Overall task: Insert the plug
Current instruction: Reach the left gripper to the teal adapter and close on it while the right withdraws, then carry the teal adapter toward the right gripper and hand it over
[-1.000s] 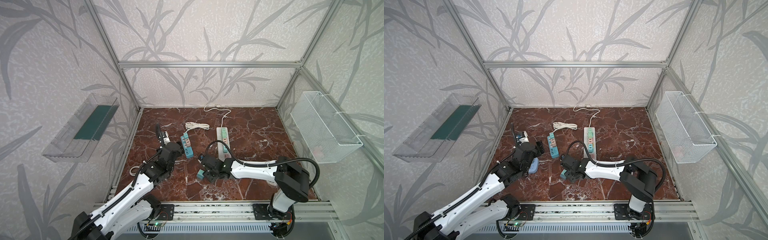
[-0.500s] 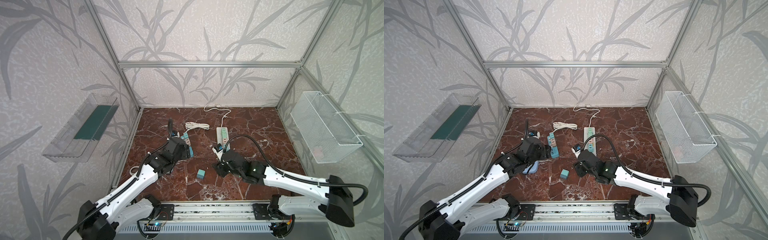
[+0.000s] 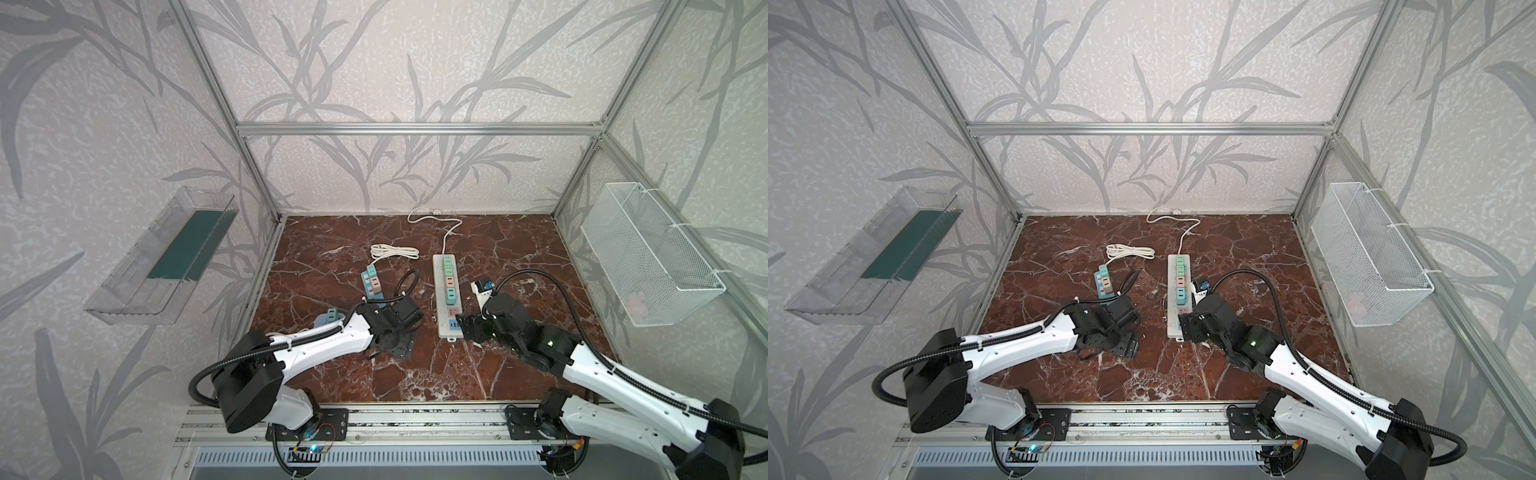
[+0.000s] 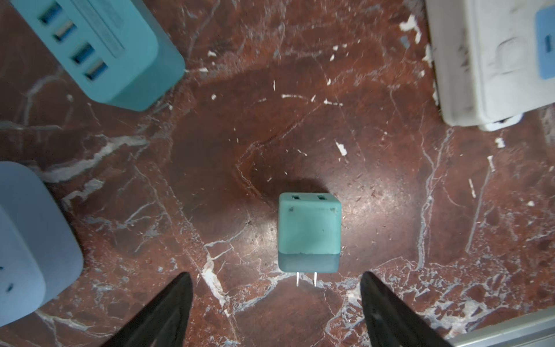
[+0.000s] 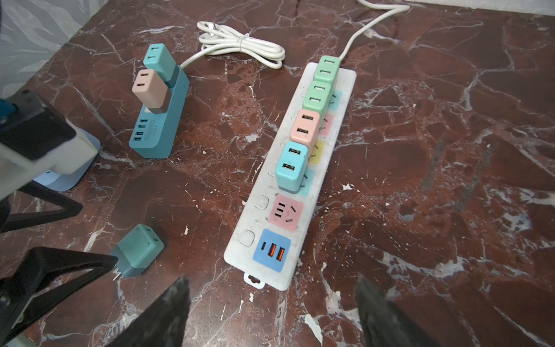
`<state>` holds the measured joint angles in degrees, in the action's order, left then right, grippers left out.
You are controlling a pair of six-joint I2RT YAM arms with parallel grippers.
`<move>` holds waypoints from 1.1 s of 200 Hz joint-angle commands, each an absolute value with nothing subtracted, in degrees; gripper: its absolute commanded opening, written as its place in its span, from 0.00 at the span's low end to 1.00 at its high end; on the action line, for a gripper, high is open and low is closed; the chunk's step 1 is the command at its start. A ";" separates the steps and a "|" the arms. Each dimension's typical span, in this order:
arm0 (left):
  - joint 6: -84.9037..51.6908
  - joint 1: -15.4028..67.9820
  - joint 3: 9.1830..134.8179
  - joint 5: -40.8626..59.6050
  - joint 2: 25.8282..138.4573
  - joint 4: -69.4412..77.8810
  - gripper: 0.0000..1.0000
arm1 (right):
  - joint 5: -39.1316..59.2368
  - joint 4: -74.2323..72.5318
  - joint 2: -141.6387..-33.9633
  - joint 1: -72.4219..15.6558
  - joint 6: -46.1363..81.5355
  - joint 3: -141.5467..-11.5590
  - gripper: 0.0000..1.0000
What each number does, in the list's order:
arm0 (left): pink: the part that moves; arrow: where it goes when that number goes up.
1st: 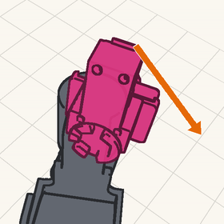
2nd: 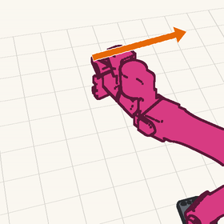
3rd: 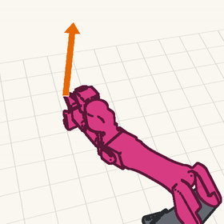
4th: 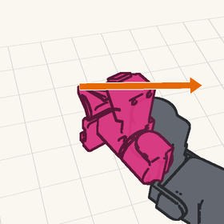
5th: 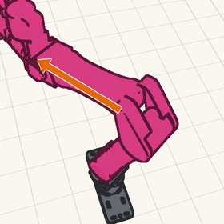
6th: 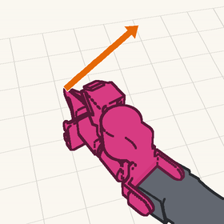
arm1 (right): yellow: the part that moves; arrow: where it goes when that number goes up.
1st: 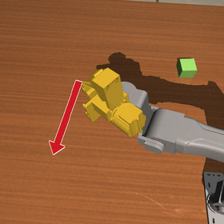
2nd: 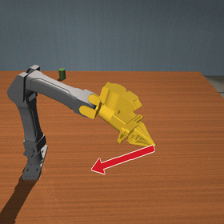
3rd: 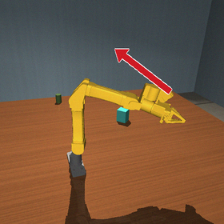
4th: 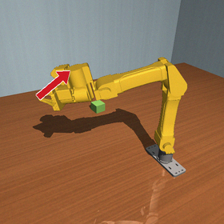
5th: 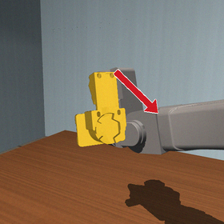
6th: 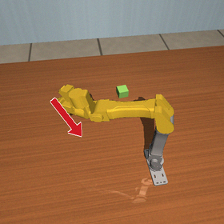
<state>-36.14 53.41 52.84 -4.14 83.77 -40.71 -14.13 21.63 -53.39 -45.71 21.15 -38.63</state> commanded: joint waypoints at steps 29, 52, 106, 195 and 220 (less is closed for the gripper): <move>-33.52 55.09 56.31 -2.07 90.05 -41.83 0.79 | -15.35 24.37 -53.00 -45.26 21.17 -38.88 0.84; -31.43 55.02 57.36 -1.70 93.16 -42.22 0.73 | -14.85 24.08 -53.17 -45.18 21.71 -38.32 0.82; -30.32 55.02 57.25 -1.35 96.89 -41.15 0.51 | -14.76 24.78 -53.35 -45.09 21.98 -38.19 0.76; -27.81 54.93 58.45 -0.71 100.62 -39.83 0.32 | -15.00 26.30 -53.61 -45.00 21.18 -39.44 0.76; -26.91 54.93 58.63 -0.71 99.15 -39.22 0.16 | -14.88 27.41 -53.35 -45.00 21.05 -40.25 0.76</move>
<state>-28.27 54.96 58.41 -0.91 99.02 -39.83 -14.52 25.52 -53.78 -45.36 21.37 -38.61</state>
